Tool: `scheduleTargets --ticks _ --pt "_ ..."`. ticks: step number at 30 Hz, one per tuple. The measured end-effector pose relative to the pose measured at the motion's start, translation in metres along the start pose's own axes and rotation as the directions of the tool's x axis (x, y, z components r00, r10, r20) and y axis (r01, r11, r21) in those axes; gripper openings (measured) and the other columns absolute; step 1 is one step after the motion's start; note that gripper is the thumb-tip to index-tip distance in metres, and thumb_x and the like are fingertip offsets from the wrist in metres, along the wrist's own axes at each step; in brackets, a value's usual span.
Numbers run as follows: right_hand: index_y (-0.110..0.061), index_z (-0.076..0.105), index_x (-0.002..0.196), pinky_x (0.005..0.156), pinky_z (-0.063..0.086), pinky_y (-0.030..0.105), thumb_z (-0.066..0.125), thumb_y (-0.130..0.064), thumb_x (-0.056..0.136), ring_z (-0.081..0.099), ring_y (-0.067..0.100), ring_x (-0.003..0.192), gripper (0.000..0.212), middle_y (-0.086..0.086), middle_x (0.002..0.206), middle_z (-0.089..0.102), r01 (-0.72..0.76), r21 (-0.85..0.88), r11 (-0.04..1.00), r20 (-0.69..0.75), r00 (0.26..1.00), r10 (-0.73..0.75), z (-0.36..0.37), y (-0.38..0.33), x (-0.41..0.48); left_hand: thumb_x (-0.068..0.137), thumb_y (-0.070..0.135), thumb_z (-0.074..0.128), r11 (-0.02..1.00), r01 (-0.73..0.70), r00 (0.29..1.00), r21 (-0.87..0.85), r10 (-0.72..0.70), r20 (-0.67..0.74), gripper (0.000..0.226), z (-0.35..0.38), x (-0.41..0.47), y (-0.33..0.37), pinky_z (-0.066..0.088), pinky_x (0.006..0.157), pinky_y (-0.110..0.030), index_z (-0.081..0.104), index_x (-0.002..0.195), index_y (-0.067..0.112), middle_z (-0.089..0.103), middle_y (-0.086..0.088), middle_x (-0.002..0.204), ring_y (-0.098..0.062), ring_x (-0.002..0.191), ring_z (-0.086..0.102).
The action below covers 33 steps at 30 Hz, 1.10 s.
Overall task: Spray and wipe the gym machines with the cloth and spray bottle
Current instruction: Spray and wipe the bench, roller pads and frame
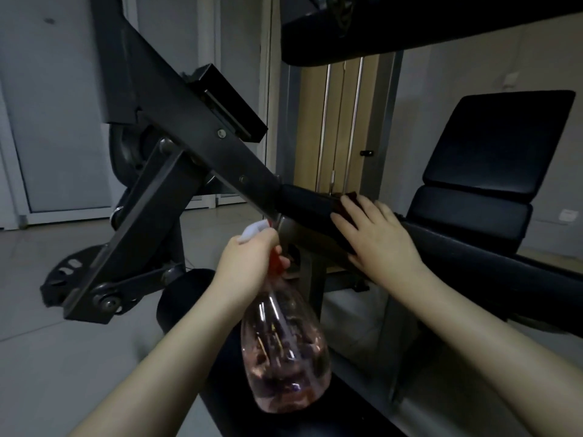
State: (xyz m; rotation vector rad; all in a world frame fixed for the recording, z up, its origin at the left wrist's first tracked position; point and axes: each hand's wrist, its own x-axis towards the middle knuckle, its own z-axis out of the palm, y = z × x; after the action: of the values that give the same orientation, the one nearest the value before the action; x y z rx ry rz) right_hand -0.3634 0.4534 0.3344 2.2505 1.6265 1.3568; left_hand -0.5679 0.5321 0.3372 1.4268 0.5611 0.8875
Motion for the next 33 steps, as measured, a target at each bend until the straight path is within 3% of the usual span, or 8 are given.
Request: scheduleTargets --ticks 3,5,10,13,16,20,29,33 --pt "-0.01 0.058 0.127 0.1 0.041 0.05 0.087 -0.023 0.057 0.051 0.039 0.12 0.077 0.02 0.134 0.052 -0.003 0.025 1.0 -0.027 1.0 0.004 0.003 -0.008 0.021 0.095 0.019 0.046 0.971 -0.107 0.994 0.212 0.108 0.008 0.024 -0.01 0.008 0.01 0.053 0.086 -0.049 0.06 0.112 0.028 0.067 -0.012 0.086 -0.032 0.085 0.067" --pt "-0.012 0.054 0.132 0.102 0.038 0.048 0.082 -0.022 0.067 0.047 0.038 0.124 0.071 0.018 0.138 0.048 -0.004 0.044 0.999 -0.013 1.0 0.005 0.008 -0.015 0.036 0.092 0.021 0.048 0.923 -0.147 0.987 0.354 0.159 -0.004 0.015 -0.01 0.014 0.016 0.053 0.082 -0.052 0.06 0.099 0.023 0.069 -0.02 0.092 -0.039 0.089 0.066" --pt "-0.015 0.054 0.131 0.1 0.041 0.045 0.077 -0.02 0.073 0.049 0.035 0.123 0.063 0.017 0.137 0.048 0.016 0.093 0.996 -0.032 0.999 -0.013 0.022 -0.031 0.072 0.094 0.023 0.049 0.88 -0.146 0.988 0.452 0.157 0.013 0.013 -0.002 0.024 0.015 0.05 0.086 -0.051 0.058 0.086 0.019 0.066 -0.018 0.093 -0.036 0.088 0.062" --pt "-0.014 0.054 0.131 0.098 0.041 0.043 0.073 -0.02 0.077 0.049 0.034 0.121 0.057 0.016 0.137 0.048 0.054 0.101 0.993 -0.033 0.998 -0.051 0.029 -0.043 0.096 0.094 0.024 0.052 0.888 -0.131 0.987 0.44 0.157 -0.023 0.025 0.0 0.033 0.011 0.052 0.081 -0.049 0.055 0.071 0.014 0.063 -0.013 0.079 -0.033 0.077 0.06" --pt "-0.012 0.059 0.124 0.089 0.046 0.043 0.077 -0.018 0.072 0.055 0.035 0.111 0.055 0.018 0.13 0.053 0.071 0.129 0.989 -0.045 0.997 -0.066 0.036 -0.051 0.117 0.094 0.023 0.047 0.883 -0.132 0.989 0.45 0.147 0.002 0.012 -0.008 0.038 0.009 0.052 0.083 -0.049 0.052 0.084 0.028 0.066 -0.018 0.09 -0.037 0.086 0.063" --pt "-0.016 0.044 0.136 0.096 0.038 0.039 0.061 -0.025 0.087 0.044 0.031 0.12 0.052 0.013 0.141 0.038 0.105 0.1 0.989 -0.006 0.994 -0.105 0.045 -0.062 0.145 0.089 0.024 0.049 0.925 -0.097 0.984 0.367 0.144 -0.103 0.021 -0.025 0.041 0.004 0.052 0.086 -0.055 0.047 0.072 0.036 0.067 -0.017 0.09 -0.039 0.091 0.064" --pt "-0.017 0.053 0.128 0.101 0.034 0.037 0.054 -0.022 0.091 0.04 0.028 0.123 0.038 0.007 0.13 0.049 0.169 0.075 0.983 -0.009 0.986 -0.169 0.041 -0.065 0.141 0.09 0.022 0.047 0.899 -0.118 0.973 0.422 0.19 -0.132 0.022 -0.021 0.027 0.009 0.052 0.083 -0.055 0.043 0.07 0.03 0.068 -0.021 0.091 -0.037 0.089 0.064" --pt "-0.021 0.071 0.102 0.095 0.043 0.035 0.081 -0.032 0.066 0.056 0.026 0.109 0.039 0.006 0.11 0.064 0.22 -0.029 0.975 0.058 0.974 -0.218 0.039 -0.067 0.121 0.092 0.019 0.044 0.859 -0.17 0.964 0.483 0.247 -0.099 0.018 -0.018 0.024 0.009 0.049 0.085 -0.057 0.042 0.078 0.029 0.065 -0.025 0.093 -0.04 0.089 0.061"
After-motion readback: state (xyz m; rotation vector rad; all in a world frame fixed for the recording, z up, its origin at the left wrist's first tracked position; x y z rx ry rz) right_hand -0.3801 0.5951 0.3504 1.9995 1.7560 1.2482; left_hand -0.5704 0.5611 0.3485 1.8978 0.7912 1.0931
